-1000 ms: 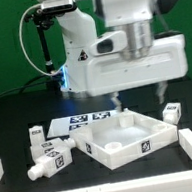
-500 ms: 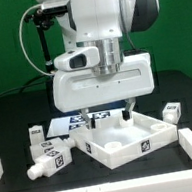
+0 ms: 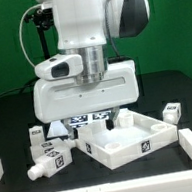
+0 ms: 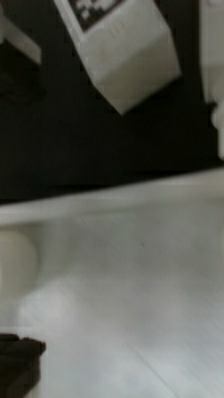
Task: Assemble one leg
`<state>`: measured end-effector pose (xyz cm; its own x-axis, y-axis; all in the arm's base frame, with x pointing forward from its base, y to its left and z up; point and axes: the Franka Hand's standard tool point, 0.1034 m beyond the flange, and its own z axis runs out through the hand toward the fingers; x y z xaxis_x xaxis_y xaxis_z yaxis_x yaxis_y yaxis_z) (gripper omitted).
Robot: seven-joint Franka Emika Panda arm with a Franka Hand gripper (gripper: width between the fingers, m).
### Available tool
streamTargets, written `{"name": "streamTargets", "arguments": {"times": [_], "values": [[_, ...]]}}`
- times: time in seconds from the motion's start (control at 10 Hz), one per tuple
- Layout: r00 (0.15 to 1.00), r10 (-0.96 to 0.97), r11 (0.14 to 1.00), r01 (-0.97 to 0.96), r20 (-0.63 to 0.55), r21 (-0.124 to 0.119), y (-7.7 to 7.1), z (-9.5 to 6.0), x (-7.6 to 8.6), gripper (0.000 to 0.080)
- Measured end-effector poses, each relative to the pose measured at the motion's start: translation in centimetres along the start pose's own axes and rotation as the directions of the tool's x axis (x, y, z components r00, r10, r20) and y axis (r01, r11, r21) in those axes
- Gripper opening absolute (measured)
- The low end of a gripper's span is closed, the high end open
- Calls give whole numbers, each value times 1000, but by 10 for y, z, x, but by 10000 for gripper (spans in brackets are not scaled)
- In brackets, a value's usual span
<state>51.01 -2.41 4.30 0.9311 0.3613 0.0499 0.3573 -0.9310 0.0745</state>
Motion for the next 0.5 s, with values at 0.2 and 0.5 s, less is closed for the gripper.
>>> {"name": "streamTargets", "arguments": {"times": [0.2, 0.5], "values": [[1000, -6, 1000, 6, 3, -21, 1, 20, -6, 649], [1000, -8, 1000, 8, 20, -21, 1, 31, -12, 649]]}}
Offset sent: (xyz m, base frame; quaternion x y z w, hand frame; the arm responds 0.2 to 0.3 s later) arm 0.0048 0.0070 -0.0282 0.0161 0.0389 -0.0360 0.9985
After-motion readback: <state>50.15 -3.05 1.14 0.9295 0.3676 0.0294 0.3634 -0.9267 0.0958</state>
